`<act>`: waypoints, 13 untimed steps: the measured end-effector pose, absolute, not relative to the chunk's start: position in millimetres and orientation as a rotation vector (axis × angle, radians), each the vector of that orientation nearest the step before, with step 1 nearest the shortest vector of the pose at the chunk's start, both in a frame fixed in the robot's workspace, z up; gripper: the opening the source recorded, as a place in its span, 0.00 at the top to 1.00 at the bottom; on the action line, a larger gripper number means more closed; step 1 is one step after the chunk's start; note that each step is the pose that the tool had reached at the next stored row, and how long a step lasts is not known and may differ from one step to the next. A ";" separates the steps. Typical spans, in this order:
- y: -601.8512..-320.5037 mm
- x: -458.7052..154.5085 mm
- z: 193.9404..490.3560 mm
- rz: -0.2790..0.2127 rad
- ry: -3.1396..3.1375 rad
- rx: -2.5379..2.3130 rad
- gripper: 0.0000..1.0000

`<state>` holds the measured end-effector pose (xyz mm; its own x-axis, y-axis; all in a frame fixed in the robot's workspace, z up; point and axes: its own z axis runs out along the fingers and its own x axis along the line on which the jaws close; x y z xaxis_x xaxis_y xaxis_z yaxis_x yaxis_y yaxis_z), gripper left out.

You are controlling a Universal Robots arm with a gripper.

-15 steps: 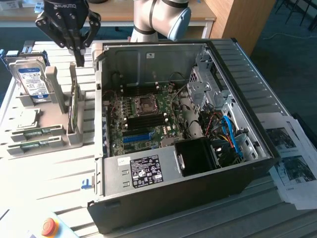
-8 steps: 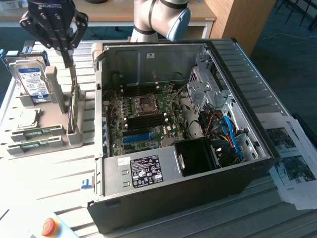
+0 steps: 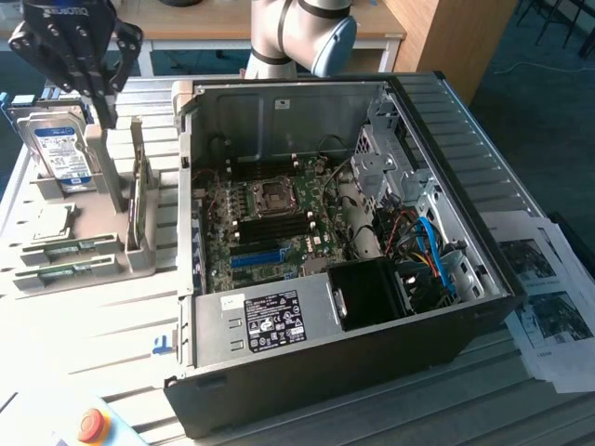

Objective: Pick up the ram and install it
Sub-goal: 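Reach for the ram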

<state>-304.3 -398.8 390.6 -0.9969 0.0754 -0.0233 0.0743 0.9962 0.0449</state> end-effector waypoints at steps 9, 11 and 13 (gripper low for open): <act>-398.9 -331.9 390.0 0.068 3.114 0.117 0.90; -398.8 -338.1 389.9 0.068 3.114 0.117 0.90; -398.9 -344.4 389.8 0.068 3.114 0.117 0.90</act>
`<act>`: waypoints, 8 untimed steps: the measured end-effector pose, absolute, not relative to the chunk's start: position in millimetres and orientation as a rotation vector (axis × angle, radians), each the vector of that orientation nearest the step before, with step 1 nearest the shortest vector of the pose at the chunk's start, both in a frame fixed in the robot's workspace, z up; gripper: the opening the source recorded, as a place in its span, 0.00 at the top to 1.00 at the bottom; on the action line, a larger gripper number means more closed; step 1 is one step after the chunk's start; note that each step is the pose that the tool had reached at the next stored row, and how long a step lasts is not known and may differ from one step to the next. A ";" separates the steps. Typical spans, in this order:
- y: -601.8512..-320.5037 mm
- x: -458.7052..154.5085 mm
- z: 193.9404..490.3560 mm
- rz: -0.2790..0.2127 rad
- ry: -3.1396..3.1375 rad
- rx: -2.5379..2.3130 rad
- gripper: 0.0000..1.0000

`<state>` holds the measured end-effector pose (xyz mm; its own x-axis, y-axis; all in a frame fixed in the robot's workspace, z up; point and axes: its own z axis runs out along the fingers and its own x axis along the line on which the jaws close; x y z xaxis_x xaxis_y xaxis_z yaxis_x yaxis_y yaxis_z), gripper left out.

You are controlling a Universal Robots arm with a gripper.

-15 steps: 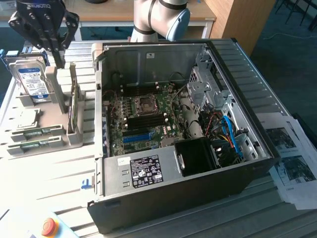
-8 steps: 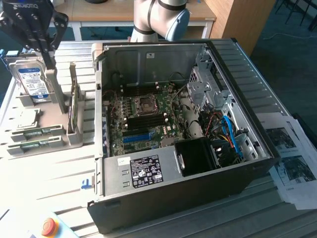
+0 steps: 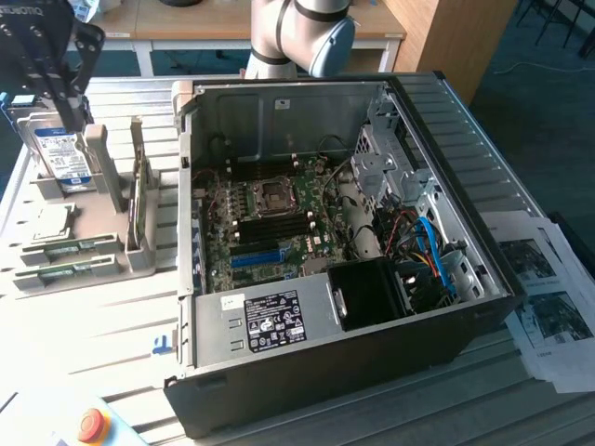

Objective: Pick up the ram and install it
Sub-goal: 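Reach for the ram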

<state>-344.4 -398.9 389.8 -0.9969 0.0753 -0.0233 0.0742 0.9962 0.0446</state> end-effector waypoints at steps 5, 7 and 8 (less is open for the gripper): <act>-398.8 -359.2 389.5 0.068 3.114 0.117 0.90; -398.8 -364.5 389.3 0.068 3.114 0.117 0.90; -398.9 -367.4 389.3 0.068 3.114 0.117 0.90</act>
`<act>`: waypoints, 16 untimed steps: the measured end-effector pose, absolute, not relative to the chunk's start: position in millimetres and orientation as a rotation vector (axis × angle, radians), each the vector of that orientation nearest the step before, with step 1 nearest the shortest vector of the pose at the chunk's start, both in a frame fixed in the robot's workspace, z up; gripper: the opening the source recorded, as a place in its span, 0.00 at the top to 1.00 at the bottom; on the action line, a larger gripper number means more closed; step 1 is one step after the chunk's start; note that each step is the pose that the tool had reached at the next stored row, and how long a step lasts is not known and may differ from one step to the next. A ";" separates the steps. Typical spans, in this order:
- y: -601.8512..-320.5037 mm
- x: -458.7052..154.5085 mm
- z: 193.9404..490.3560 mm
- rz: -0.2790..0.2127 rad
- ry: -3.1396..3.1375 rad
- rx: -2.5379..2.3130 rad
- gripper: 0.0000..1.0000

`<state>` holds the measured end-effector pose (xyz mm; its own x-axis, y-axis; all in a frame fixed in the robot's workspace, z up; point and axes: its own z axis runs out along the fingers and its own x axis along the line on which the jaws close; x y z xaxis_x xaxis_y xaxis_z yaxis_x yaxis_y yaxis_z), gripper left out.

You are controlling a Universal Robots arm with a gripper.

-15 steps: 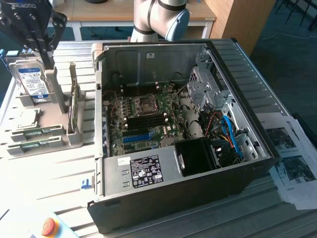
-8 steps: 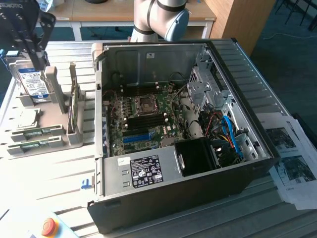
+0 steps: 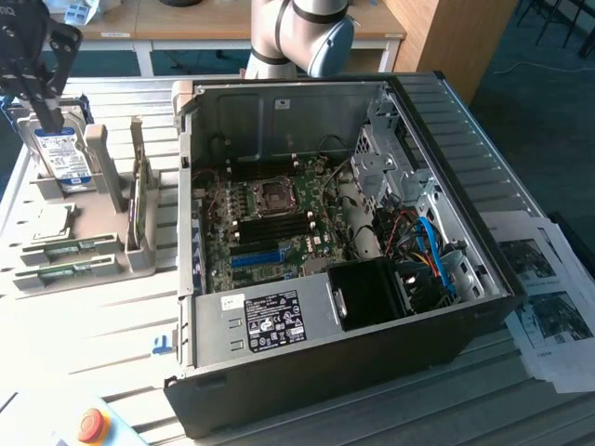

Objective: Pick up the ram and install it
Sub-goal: 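Reach for the ram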

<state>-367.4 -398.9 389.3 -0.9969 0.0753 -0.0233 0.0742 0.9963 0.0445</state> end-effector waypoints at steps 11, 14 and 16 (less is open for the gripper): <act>-398.9 -378.2 389.0 0.068 3.114 0.116 0.90; -398.8 -381.2 389.0 0.068 3.114 0.117 0.90; -398.8 -383.7 389.1 0.068 3.114 0.117 0.90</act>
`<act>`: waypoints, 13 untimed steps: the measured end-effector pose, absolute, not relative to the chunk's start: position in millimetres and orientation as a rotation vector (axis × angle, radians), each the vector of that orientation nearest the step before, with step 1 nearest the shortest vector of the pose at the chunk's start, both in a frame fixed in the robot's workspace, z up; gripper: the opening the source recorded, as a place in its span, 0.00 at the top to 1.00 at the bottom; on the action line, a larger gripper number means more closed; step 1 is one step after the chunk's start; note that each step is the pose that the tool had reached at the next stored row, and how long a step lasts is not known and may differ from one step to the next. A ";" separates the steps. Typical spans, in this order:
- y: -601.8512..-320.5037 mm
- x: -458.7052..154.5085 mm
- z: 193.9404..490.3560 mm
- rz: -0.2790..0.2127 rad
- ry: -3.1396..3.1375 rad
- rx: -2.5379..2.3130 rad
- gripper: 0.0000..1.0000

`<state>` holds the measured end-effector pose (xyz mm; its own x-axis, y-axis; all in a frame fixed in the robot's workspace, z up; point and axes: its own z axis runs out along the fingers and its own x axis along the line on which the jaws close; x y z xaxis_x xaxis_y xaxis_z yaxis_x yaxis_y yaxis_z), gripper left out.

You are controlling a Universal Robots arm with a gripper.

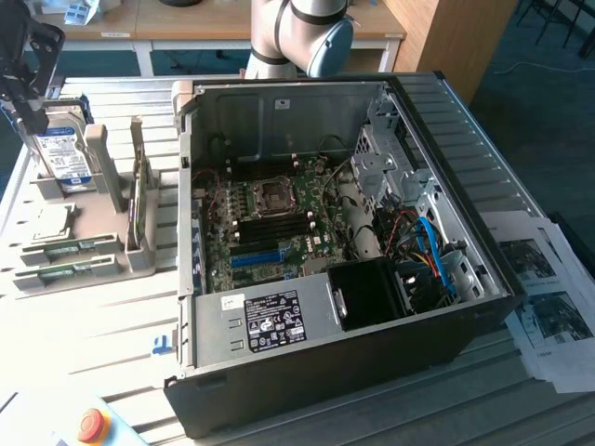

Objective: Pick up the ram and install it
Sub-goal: 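Reach for the ram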

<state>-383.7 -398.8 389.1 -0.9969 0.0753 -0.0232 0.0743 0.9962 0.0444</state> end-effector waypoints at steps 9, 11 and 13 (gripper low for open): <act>-398.9 -395.1 389.0 0.068 3.114 0.117 0.90; -398.9 -395.2 389.0 0.068 3.114 0.116 0.90; -398.9 -395.2 389.0 0.068 3.114 0.116 0.90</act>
